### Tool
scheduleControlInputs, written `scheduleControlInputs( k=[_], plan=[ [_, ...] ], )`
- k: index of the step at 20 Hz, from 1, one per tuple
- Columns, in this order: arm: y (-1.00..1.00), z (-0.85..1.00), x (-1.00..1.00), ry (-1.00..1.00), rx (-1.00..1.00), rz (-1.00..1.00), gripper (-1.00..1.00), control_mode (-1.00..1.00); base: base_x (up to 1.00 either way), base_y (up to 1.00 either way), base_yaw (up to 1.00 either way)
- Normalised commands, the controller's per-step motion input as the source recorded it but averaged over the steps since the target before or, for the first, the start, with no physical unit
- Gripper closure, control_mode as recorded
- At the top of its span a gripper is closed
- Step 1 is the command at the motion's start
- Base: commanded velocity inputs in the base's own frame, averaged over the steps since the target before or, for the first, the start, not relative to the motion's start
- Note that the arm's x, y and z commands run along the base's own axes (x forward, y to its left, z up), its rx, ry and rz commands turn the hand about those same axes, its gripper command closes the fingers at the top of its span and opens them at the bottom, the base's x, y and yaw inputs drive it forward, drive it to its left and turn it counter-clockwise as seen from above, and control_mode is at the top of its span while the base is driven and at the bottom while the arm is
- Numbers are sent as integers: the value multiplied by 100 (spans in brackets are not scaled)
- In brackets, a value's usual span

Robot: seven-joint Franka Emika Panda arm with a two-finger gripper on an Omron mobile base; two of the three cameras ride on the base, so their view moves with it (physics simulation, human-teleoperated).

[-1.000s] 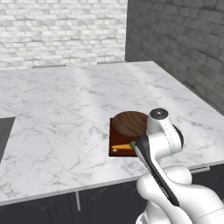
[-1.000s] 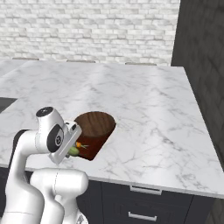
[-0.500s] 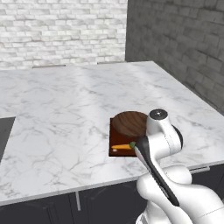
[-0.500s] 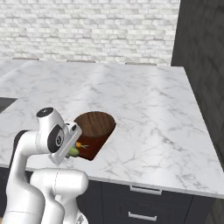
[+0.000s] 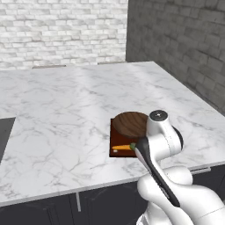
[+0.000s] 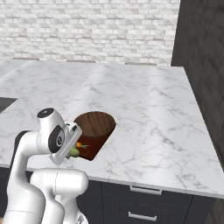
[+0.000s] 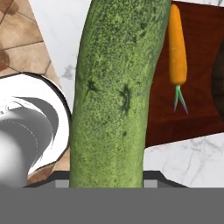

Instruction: Place the two vegetables and bowl onto the tray for setting up a vegetable dip station.

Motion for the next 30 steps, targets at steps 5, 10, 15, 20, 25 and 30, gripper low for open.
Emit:
scheduleControlInputs(
  k=[5, 10, 15, 20, 25, 30],
  plan=[
    [0, -5, 6, 0, 0, 0, 100, -100, 0, 0, 0],
    [1, -5, 6, 0, 0, 0, 100, -100, 0, 0, 0],
    [1, -6, 8, 0, 1, 0, 100, -100, 0, 0, 0],
    [0, -6, 9, 0, 0, 0, 100, -100, 0, 0, 0],
    [0, -6, 13, 1, 0, 0, 100, -100, 0, 0, 0],
    [0, -7, 11, 0, 0, 0, 100, -100, 0, 0, 0]
  ],
)
